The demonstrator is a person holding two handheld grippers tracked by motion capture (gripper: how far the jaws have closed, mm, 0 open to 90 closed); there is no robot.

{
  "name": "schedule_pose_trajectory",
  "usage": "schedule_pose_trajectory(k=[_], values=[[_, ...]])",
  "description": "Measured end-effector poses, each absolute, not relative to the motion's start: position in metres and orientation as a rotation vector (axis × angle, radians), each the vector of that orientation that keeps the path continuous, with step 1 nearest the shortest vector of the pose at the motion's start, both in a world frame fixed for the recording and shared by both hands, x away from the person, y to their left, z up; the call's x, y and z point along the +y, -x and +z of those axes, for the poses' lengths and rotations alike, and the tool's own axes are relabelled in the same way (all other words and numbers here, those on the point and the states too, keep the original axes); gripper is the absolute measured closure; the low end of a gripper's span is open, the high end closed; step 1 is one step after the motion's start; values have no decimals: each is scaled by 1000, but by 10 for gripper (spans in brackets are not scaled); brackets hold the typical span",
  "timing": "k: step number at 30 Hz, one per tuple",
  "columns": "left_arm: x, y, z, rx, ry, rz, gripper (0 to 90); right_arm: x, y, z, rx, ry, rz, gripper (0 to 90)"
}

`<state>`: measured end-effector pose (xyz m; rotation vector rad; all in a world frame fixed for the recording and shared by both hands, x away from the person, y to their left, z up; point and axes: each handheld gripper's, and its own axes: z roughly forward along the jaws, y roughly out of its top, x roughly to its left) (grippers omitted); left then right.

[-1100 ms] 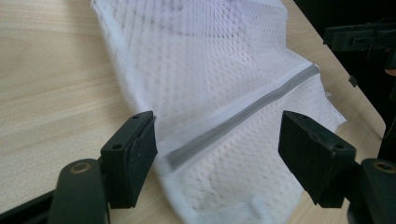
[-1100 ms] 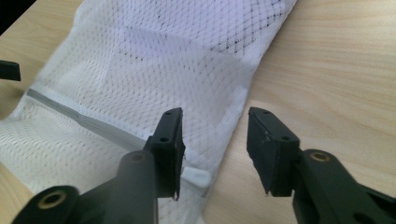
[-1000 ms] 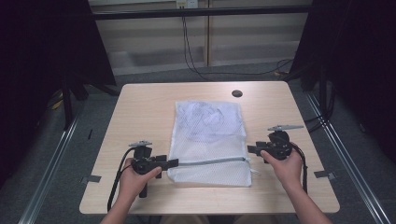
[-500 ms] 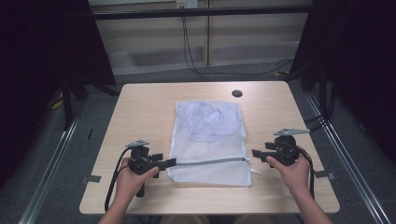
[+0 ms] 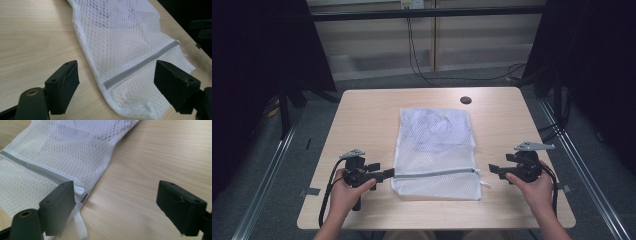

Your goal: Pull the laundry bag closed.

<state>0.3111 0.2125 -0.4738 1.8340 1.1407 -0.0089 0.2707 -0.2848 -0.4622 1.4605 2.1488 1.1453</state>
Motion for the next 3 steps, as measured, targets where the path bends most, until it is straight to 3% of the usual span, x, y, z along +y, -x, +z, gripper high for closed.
schedule_pose_trajectory(k=[3], values=[[215,-313,-475,1148,-1836,3,198,-289,-271,-466,2153,-1470,1128,126]])
